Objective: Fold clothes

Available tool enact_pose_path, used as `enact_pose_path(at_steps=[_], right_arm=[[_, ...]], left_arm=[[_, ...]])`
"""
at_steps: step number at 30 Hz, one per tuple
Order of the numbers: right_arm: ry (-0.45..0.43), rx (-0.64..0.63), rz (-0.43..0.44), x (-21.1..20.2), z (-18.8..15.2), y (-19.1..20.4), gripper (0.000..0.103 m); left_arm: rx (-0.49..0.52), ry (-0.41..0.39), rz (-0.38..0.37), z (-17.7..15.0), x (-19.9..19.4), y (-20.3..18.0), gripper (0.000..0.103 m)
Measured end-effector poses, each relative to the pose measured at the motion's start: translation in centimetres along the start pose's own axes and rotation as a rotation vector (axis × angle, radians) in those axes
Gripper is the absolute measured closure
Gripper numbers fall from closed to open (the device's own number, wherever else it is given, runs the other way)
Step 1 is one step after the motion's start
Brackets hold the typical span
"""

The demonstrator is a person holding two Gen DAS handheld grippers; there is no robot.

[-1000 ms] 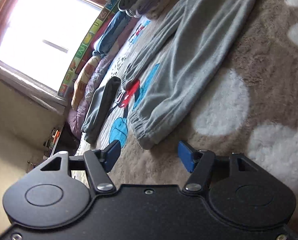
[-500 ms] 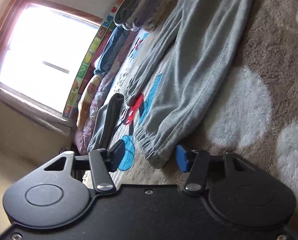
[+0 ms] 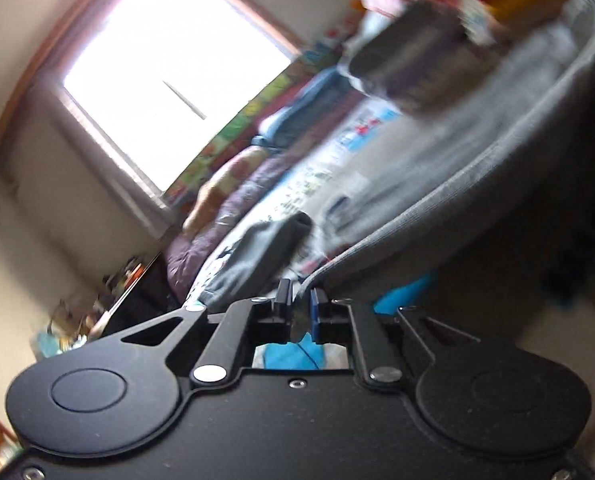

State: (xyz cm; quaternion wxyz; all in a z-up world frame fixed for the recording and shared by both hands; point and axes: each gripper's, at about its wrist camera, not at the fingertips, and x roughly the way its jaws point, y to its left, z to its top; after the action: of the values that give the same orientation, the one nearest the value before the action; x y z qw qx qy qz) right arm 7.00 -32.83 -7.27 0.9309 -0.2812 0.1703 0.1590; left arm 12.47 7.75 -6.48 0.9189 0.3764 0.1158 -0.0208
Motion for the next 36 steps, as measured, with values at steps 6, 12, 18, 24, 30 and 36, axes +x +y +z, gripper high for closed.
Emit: enact_pose_path(at_steps=[6, 12, 18, 24, 30, 36], right_arm=[[-0.032, 0.132, 0.033, 1.2, 2.5, -3.4, 0.094], [-0.009, 0.259, 0.115, 3.3, 3.9, -7.3, 0.094], [0.079, 0.325, 0.275, 6.6, 5.1, -10.8, 0.093], [0.133, 0.367, 0.453, 5.0, 6.6, -11.6, 0.093], [0.248, 0.345, 0.639, 3.7, 6.0, -8.1, 0.093], [0.275, 0.572, 0.705, 6.7, 5.4, -11.9, 0.093]], left_arm=[[-0.116, 0.007, -0.016, 3.0, 3.8, 1.7, 0.096], [-0.204, 0.036, -0.072, 4.7, 8.2, 3.5, 0.097], [-0.251, 0.055, -0.105, 5.8, 11.4, 4.0, 0.098], [-0.305, 0.03, -0.082, 5.0, 9.9, 4.7, 0.098], [-0.327, 0.032, -0.124, 4.6, 9.4, 5.4, 0.098], [-0.333, 0.092, -0.203, 4.7, 13.3, 5.3, 0.098]])
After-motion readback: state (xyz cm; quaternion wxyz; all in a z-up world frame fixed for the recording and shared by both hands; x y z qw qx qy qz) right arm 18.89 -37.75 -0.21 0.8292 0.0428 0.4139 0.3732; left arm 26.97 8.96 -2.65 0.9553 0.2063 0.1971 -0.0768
